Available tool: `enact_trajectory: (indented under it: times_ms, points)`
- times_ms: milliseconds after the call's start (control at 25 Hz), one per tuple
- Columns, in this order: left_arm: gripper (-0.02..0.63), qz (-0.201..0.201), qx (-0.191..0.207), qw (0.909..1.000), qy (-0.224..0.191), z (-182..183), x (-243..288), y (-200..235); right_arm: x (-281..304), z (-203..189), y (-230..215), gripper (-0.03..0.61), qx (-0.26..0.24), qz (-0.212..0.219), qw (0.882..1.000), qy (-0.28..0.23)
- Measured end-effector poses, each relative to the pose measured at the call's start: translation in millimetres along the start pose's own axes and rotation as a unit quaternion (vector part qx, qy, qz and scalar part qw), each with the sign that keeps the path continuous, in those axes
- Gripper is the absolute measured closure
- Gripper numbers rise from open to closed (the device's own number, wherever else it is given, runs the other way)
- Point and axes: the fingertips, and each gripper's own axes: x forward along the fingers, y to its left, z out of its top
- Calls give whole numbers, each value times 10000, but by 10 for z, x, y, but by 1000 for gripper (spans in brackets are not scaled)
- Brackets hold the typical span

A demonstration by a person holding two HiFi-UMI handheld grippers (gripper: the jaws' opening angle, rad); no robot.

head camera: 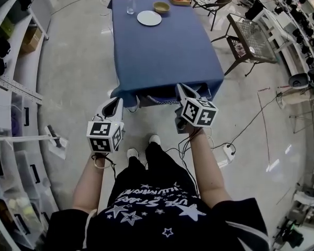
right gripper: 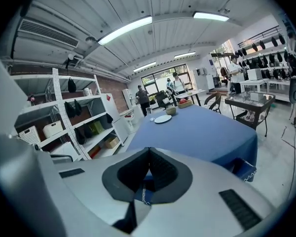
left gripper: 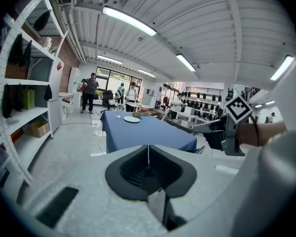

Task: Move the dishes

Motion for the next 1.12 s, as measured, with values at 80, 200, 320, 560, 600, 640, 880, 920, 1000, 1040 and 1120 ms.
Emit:
enact_trajectory:
  times_ms: [80, 200, 320, 560, 600, 640, 880, 920, 1000, 1040, 1120]
  points:
    - [591, 86, -10, 10000, 24, -15, -21, -54, -23, 16, -31, 575, -28, 69, 10000, 20]
    - [591, 283, -130, 9995, -4, -30, -5, -168, -58, 72, -107, 575, -154, 271, 9995, -7]
    - [591, 508, -171, 9985, -70, -19, 61, -375, -142, 109, -271, 575, -458, 476, 9978, 62]
    - [591, 750, -193, 9968, -190, -8, 140, -939, -493, 140, -730, 575, -829, 673, 9941, 206]
    - [591, 768, -179, 9967, -193, -17, 144, -1033, -554, 132, -797, 575, -844, 706, 9937, 216]
    - [591, 786, -170, 9966, -199, -24, 146, -1123, -614, 125, -858, 575, -851, 739, 9934, 220]
    - [591, 893, -172, 9955, -253, -168, 60, -1602, -1014, 8, -1107, 575, -887, 917, 9917, 170]
    - [591, 909, -177, 9953, -277, -179, 38, -1678, -1083, -8, -1143, 575, -896, 934, 9915, 157]
    - [591, 932, -171, 9950, -327, -189, -7, -1831, -1218, -30, -1204, 575, -927, 968, 9909, 135]
    - [591, 938, -154, 9949, -338, -198, -31, -1901, -1281, -43, -1224, 575, -944, 984, 9906, 131]
    - [591, 938, -130, 9949, -336, -224, -73, -2017, -1387, -74, -1248, 575, -968, 1005, 9901, 131]
